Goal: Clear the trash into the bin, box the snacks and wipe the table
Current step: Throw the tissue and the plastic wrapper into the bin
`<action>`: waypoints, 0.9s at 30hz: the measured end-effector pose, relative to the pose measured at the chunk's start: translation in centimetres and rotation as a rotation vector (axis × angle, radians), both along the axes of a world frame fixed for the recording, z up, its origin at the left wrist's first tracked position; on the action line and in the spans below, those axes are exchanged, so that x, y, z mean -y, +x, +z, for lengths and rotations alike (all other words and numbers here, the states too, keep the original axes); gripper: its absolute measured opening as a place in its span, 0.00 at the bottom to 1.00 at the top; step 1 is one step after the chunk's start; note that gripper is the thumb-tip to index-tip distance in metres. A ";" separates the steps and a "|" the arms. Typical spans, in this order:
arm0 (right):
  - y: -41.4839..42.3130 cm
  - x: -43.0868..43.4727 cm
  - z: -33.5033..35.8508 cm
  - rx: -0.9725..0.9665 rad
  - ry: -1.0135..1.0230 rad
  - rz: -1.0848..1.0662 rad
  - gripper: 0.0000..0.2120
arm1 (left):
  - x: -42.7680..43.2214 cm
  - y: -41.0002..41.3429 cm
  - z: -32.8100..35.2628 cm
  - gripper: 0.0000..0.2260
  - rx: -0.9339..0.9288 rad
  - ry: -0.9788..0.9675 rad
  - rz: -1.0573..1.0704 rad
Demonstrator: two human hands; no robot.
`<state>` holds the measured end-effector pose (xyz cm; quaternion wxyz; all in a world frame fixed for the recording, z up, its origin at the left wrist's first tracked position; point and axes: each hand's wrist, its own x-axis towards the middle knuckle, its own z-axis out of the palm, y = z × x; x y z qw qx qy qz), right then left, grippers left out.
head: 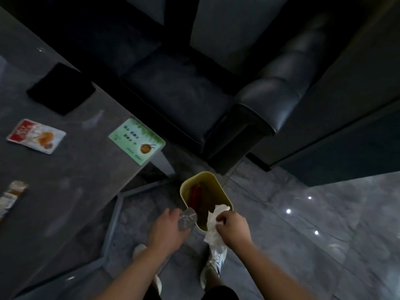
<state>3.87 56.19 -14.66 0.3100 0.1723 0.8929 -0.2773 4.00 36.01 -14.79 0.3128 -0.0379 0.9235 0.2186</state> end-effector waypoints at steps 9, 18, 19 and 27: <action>-1.6 -3.5 -15.5 0.142 -0.007 -0.056 0.11 | -4.0 -1.6 -14.5 0.22 0.035 -0.072 -0.043; -3.1 -4.0 -27.0 0.126 0.002 -0.099 0.10 | -6.9 -5.8 -24.4 0.17 -0.038 -0.088 -0.216; -3.3 -4.2 -28.0 0.122 0.001 -0.100 0.10 | -7.1 -6.3 -25.2 0.17 -0.047 -0.099 -0.238; -3.8 -5.2 -33.4 0.122 -0.019 -0.096 0.10 | -8.8 -7.7 -29.6 0.16 -0.100 -0.139 -0.340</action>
